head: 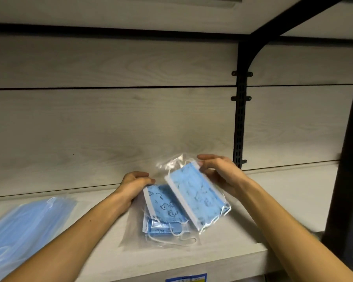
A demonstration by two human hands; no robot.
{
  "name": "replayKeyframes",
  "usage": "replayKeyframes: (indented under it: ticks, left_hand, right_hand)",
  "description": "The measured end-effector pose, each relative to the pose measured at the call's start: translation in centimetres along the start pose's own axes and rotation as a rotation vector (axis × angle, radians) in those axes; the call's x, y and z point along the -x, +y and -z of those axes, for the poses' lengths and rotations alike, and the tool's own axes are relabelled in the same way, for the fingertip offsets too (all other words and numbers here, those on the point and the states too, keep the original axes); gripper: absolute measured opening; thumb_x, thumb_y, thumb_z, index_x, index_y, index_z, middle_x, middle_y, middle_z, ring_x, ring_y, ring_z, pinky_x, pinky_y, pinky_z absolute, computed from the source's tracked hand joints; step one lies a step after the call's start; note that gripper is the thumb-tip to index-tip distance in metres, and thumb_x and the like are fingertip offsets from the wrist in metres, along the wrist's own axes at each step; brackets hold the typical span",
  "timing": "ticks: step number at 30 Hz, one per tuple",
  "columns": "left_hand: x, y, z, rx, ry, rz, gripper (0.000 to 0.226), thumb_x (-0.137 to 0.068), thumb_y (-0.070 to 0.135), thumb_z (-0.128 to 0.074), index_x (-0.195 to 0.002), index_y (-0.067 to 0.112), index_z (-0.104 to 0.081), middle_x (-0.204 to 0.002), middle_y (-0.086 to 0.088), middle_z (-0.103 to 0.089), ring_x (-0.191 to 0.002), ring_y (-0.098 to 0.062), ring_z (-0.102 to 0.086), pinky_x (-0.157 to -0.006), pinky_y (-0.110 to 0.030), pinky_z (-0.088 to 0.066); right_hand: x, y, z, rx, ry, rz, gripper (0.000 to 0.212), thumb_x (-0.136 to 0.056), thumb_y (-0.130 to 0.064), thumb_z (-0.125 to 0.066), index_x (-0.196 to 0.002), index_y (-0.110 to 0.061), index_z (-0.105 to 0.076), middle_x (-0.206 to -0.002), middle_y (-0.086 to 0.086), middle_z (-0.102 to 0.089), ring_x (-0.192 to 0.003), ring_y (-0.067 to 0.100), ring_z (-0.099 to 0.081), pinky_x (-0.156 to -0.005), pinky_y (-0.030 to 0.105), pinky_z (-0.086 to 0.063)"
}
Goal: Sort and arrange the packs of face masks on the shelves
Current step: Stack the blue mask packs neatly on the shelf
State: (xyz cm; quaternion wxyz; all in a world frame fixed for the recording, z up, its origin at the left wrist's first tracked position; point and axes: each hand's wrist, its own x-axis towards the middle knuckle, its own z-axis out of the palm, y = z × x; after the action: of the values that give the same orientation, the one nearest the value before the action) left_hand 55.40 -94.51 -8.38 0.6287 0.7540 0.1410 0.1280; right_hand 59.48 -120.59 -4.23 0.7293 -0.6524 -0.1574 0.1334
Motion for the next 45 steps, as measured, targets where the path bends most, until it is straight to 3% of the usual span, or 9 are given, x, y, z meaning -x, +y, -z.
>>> replayKeyframes:
  ticks: [5, 11, 18, 26, 29, 33, 36, 40, 45]
  left_hand:
    - [-0.4, -0.2, 0.3, 0.018, -0.005, -0.003, 0.011, -0.088, 0.01, -0.069, -0.095, 0.002, -0.07, -0.094, -0.024, -0.072, -0.082, -0.033, -0.068, -0.077, -0.04, -0.055]
    - [-0.9, 0.0, 0.4, 0.039, 0.021, 0.048, 0.027, -0.09, 0.031, -0.071, -0.103, 0.007, -0.073, -0.091, -0.018, -0.077, -0.091, -0.037, -0.072, -0.086, -0.044, -0.058]
    - [-0.4, 0.1, 0.4, 0.035, 0.032, 0.047, 0.026, -0.09, 0.031, -0.07, -0.097, 0.006, -0.074, -0.089, -0.018, -0.077, -0.093, -0.04, -0.072, -0.087, -0.046, -0.058]
    - [-0.4, 0.0, 0.5, 0.025, 0.007, 0.033, 0.024, -0.091, 0.029, -0.069, -0.097, 0.006, -0.075, -0.09, -0.017, -0.076, -0.096, -0.039, -0.071, -0.092, -0.047, -0.056]
    - [-0.3, 0.1, 0.5, 0.057, 0.013, 0.057, 0.029, -0.091, 0.032, -0.069, -0.1, 0.004, -0.075, -0.091, -0.019, -0.077, -0.094, -0.039, -0.072, -0.093, -0.047, -0.056]
    - [0.1, 0.5, 0.0, 0.148, 0.031, 0.107, 0.036, -0.092, 0.041, -0.065, -0.095, 0.006, -0.074, -0.085, -0.018, -0.077, -0.08, -0.033, -0.072, -0.092, -0.044, -0.055]
    - [1.0, 0.8, -0.3, 0.162, -0.041, 0.144, 0.04, -0.087, 0.048, -0.07, -0.091, 0.009, -0.073, -0.088, -0.018, -0.077, -0.084, -0.035, -0.073, -0.1, -0.046, -0.052]
    - [1.5, 0.7, -1.0, 0.13, -0.083, 0.133, 0.041, -0.08, 0.021, -0.081, -0.115, 0.006, -0.065, -0.096, -0.023, -0.075, -0.096, -0.041, -0.073, -0.093, -0.049, -0.057]
    - [1.7, 0.8, -1.9, 0.317, 0.005, 0.071, 0.032, -0.083, -0.008, -0.063, -0.114, 0.0, -0.06, -0.087, -0.027, -0.069, -0.078, -0.039, -0.069, -0.079, -0.049, -0.057]
  right_hand:
    - [-0.5, 1.0, -0.9, 0.04, -0.132, -0.077, 0.05, -0.081, 0.017, -0.065, -0.124, -0.008, -0.063, -0.122, 0.014, -0.064, -0.098, 0.028, -0.073, -0.08, 0.035, -0.061]
    - [-0.7, 1.2, -1.4, 0.089, -0.157, -0.114, 0.063, -0.077, 0.022, -0.066, -0.131, -0.009, -0.055, -0.121, 0.013, -0.065, -0.105, 0.032, -0.07, -0.091, 0.044, -0.059]
    - [-0.8, 1.3, -1.4, 0.127, -0.181, -0.129, 0.054, -0.078, 0.019, -0.065, -0.124, -0.009, -0.064, -0.113, 0.015, -0.074, -0.104, 0.032, -0.072, -0.087, 0.041, -0.061]
    - [-0.7, 1.4, -1.7, 0.029, -0.186, -0.082, 0.018, -0.088, 0.006, -0.064, -0.105, 0.004, -0.068, -0.085, 0.011, -0.073, -0.069, 0.016, -0.07, -0.058, 0.024, -0.056]
    - [-0.7, 1.8, -1.9, 0.012, -0.112, -0.099, 0.022, -0.09, -0.004, -0.066, -0.111, 0.004, -0.066, -0.097, 0.02, -0.074, -0.078, 0.025, -0.073, -0.065, 0.03, -0.058]
    - [-0.6, 2.8, -1.9, -0.148, 0.08, -0.146, 0.033, -0.096, -0.01, -0.063, -0.124, 0.003, -0.051, -0.107, 0.029, -0.069, -0.064, 0.027, -0.074, -0.051, 0.03, -0.057]
    - [-0.8, 3.4, -2.5, -0.124, 0.019, -0.172, 0.032, -0.097, -0.01, -0.061, -0.124, 0.002, -0.049, -0.106, 0.03, -0.071, -0.083, 0.034, -0.076, -0.061, 0.042, -0.062]
    - [-1.6, 4.3, -2.8, -0.018, 0.054, -0.152, 0.034, -0.093, -0.003, -0.058, -0.126, -0.008, -0.052, -0.122, 0.028, -0.062, -0.111, 0.041, -0.066, -0.095, 0.061, -0.052]
    - [-0.7, 3.8, -3.0, 0.069, -0.1, -0.139, 0.061, -0.075, -0.022, -0.078, -0.126, -0.019, -0.046, -0.12, 0.022, -0.063, -0.105, 0.034, -0.069, -0.093, 0.055, -0.056]
